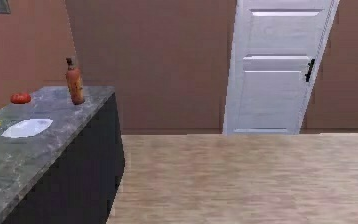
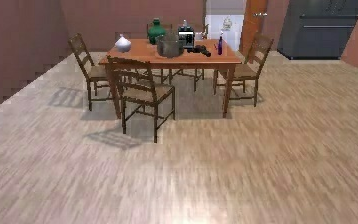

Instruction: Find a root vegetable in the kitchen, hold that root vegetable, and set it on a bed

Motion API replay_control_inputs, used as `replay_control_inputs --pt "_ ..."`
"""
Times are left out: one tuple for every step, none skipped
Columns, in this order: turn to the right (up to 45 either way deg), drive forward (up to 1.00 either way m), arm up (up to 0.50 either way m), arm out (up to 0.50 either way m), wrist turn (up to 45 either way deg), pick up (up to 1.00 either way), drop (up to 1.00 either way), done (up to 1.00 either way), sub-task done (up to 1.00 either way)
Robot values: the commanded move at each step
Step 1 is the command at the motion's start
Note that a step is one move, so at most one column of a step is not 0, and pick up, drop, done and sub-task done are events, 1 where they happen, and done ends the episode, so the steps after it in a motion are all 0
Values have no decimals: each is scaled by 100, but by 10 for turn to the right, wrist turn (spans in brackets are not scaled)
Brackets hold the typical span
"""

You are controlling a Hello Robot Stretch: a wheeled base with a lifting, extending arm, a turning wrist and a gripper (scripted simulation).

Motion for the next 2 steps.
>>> replay_control_inputs --pt "450 0 0 0 0 0 0 0 0" --pt "450 0 0 0 0 0 0 0 0"
